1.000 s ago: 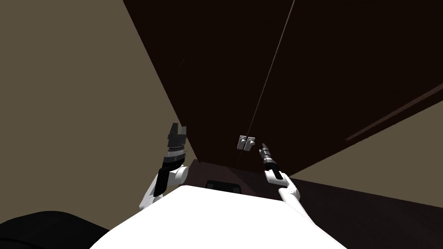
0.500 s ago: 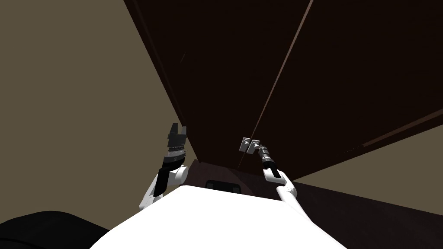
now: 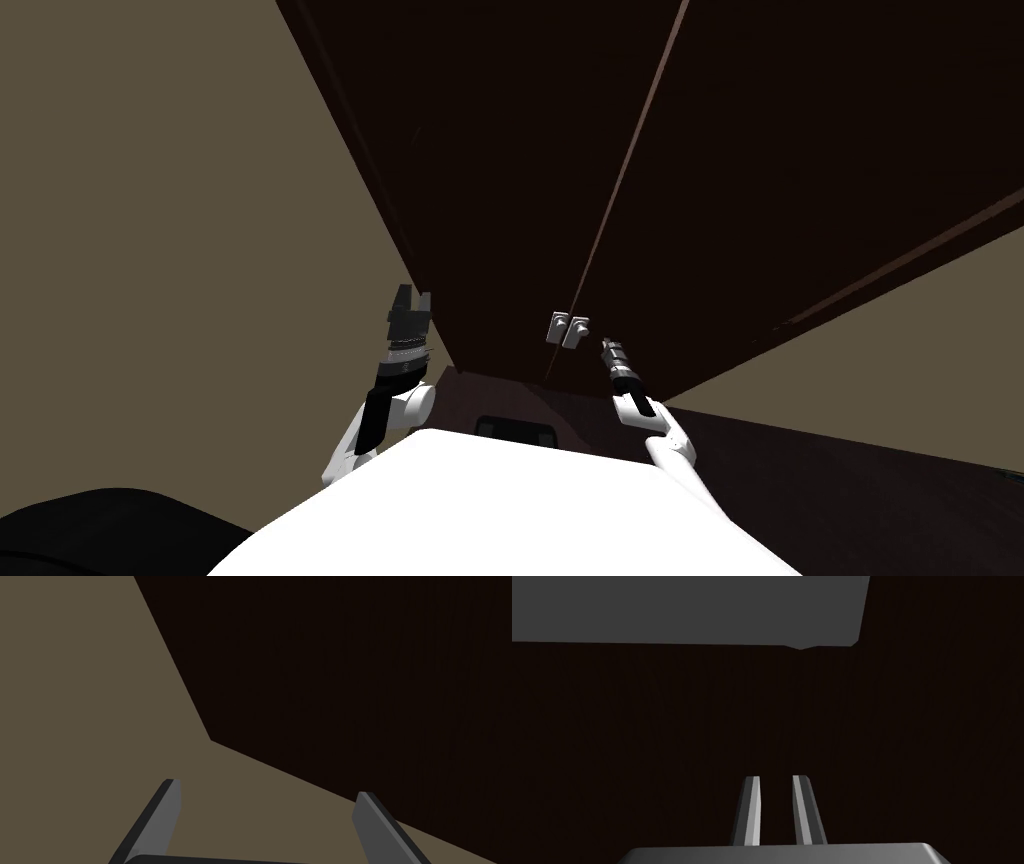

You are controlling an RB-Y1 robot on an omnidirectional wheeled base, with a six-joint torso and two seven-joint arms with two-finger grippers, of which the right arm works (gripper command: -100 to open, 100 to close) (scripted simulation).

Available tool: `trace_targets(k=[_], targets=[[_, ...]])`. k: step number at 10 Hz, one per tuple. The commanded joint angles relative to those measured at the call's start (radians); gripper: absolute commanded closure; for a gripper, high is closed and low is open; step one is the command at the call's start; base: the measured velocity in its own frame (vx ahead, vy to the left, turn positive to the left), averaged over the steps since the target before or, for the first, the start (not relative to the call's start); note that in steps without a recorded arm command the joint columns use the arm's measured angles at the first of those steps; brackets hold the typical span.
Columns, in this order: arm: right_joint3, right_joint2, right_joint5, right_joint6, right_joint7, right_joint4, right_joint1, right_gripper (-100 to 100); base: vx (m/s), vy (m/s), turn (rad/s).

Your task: Pull the door open

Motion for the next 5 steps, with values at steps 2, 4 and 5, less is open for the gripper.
trace_targets(k=[2,4,5], targets=[[0.002,-0.004,0.001,-0.004,-0.006,-0.003,0.011,-100,-0.187,-0.051,-0.003],[0.026,0.0,0.006,-0.011,-0.016,-0.017,0.014,-100,-0.199,0.028,0.042],[0.037,0.004,0.008,-0.014,-0.021,-0.023,0.013,-100,-0.196,0.048,0.095]])
